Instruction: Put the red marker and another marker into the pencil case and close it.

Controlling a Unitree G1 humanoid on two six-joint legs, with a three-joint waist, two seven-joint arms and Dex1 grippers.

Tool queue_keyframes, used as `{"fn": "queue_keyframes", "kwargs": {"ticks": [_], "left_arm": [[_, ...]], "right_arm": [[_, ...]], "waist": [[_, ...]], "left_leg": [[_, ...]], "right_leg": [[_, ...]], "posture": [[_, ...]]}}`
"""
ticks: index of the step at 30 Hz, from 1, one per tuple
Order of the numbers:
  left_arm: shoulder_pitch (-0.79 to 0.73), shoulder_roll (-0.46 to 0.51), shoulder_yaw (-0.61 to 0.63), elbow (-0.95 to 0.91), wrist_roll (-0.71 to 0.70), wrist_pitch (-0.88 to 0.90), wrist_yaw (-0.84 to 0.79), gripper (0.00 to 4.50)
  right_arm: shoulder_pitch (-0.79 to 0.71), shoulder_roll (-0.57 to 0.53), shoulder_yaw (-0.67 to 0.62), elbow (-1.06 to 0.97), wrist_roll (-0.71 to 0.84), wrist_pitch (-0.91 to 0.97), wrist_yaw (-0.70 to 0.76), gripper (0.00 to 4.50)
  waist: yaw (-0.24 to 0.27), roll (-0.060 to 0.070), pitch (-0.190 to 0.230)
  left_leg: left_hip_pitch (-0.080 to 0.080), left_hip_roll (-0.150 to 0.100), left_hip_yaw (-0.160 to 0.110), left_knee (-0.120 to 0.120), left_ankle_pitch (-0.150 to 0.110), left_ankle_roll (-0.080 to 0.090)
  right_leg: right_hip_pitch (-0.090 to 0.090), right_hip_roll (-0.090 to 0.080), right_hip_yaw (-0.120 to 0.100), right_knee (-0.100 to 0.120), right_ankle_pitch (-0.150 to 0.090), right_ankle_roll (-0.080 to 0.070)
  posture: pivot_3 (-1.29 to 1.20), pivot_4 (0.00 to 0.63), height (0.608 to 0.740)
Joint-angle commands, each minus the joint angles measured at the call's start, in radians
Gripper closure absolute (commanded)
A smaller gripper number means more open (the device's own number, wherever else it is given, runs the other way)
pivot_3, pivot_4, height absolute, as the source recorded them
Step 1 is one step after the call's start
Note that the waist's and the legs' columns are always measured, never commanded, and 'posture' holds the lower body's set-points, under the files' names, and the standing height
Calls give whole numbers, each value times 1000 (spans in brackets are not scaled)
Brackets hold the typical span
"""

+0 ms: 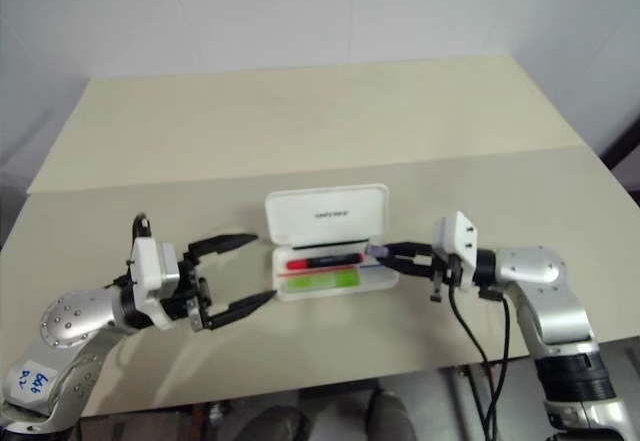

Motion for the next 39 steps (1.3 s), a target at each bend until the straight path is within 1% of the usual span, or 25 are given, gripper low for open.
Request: {"fn": "queue_keyframes", "kwargs": {"ticks": [1, 5, 11, 20, 22, 23, 24, 27, 31, 32, 39], "left_arm": [[23, 30, 41, -8, 9, -45, -36, 0], [44, 45, 55, -6, 9, -56, -55, 0], [30, 46, 50, -32, 4, -33, -36, 0], [16, 45, 43, -63, -5, 4, -7, 0], [3, 42, 36, -65, -6, 12, 1, 0], [-2, 41, 33, -66, -7, 16, 4, 0], [-6, 40, 31, -67, -7, 19, 7, 0], [-24, 39, 27, -65, -7, 28, 10, 0], [-30, 34, 25, -62, -6, 31, 10, 0], [-31, 34, 25, -61, -5, 31, 10, 0], [-43, 20, 24, -34, -8, 29, 13, 0]], "right_arm": [[-52, 4, 27, 86, -15, -72, 85, 4148], [-108, 18, 60, 223, -52, -162, 160, 4148], [-144, 30, 94, 322, -82, -220, 227, 4148], [-193, 37, 103, 443, -122, -296, 247, 4148], [-204, 43, 104, 452, -126, -303, 246, 3403], [-209, 47, 102, 458, -130, -317, 243, 3103], [-210, 45, 104, 456, -126, -293, 250, 2785], [-229, 55, 94, 465, -124, -308, 246, 1626], [-235, 52, 89, 425, -106, -296, 256, 138], [-234, 51, 89, 421, -105, -296, 257, 34], [-203, -2, 38, 303, -39, -208, 229, 34]], "waist": [[1, 0, 0], [3, 1, 0], [1, 1, 1], [0, 1, 1], [0, 1, 1], [0, 1, 1], [0, 1, 1], [0, 1, 1], [-1, 1, 1], [0, 1, 1], [2, 2, 1]], "left_leg": [[0, 0, 0, 0, 0, 0], [0, 0, -2, 0, 0, 0], [0, 0, -1, 0, 0, -1], [0, 0, -1, 0, 0, -1], [0, 0, -1, 0, 0, -1], [0, 1, -1, 0, 0, -1], [0, 1, -1, 0, 0, -1], [0, 0, -1, 0, 0, -1], [0, 0, -1, 0, 0, -1], [0, 0, -1, 0, -1, -1], [0, 0, -1, 0, -1, -1]], "right_leg": [[0, 0, 0, 0, 0, 0], [0, 0, -1, 1, 0, 0], [0, 0, -1, 1, 0, 0], [-1, 0, -1, 2, 0, -1], [-1, 0, -1, 2, 0, -1], [-1, 0, -1, 2, 0, -1], [-1, 0, -1, 2, 0, -1], [-1, 0, -1, 2, 0, -1], [-1, 0, -1, 2, 0, -1], [-1, 0, -1, 2, 0, -1], [-1, 0, -1, 3, 0, -1]], "posture": [[0, 150, 740], [0, 150, 740], [0, 150, 740], [0, 150, 740], [0, 150, 740], [0, 150, 740], [0, 150, 740], [0, 150, 740], [0, 150, 740], [0, 150, 740], [0, 150, 740]]}}
